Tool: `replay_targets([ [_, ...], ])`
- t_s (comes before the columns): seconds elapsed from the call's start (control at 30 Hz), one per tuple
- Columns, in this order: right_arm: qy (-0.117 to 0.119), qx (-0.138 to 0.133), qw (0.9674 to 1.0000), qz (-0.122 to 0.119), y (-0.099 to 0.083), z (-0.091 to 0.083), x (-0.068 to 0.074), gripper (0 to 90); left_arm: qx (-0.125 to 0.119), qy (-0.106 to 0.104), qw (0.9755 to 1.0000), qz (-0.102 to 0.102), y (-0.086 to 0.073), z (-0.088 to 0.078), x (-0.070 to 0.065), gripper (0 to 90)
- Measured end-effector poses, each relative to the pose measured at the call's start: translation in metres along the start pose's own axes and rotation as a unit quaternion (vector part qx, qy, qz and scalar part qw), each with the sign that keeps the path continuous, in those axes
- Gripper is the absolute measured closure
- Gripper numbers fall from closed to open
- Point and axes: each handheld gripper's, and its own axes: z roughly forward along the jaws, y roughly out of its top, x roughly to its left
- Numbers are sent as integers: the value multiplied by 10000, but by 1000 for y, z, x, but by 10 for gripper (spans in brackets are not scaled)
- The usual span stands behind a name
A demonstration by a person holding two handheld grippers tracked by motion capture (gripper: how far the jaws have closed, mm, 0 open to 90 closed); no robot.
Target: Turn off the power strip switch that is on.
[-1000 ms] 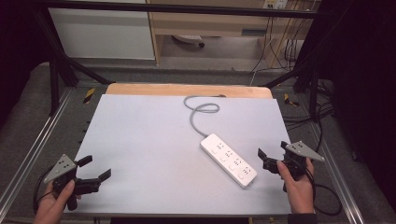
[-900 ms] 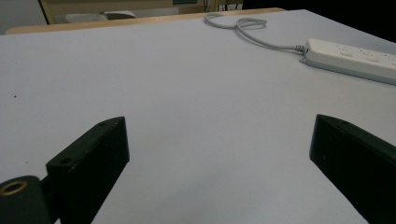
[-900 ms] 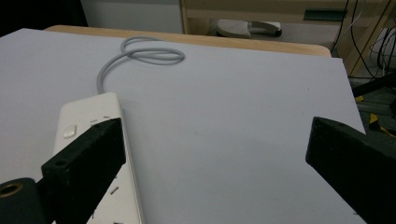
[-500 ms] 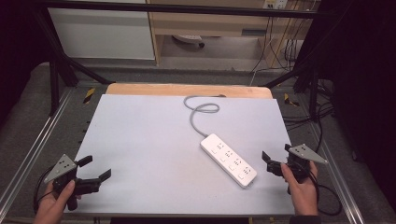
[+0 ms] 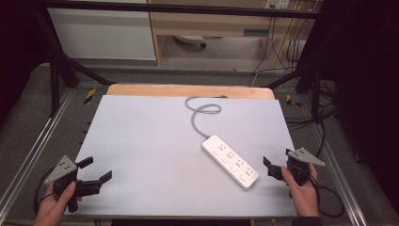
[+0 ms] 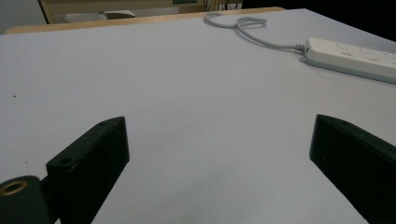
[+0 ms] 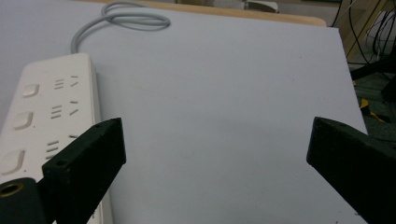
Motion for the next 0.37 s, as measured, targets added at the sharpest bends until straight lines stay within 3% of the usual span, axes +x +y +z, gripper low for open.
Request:
replay_targets([
  [0.2, 55, 292, 9996, -38, -8, 11, 2, 50, 12, -10, 10000, 22, 0, 0, 0, 47],
  [0.37, -60, 438, 9990, -49, -12, 15, 0, 47, 18, -14, 10000, 21, 0, 1, 0, 47],
])
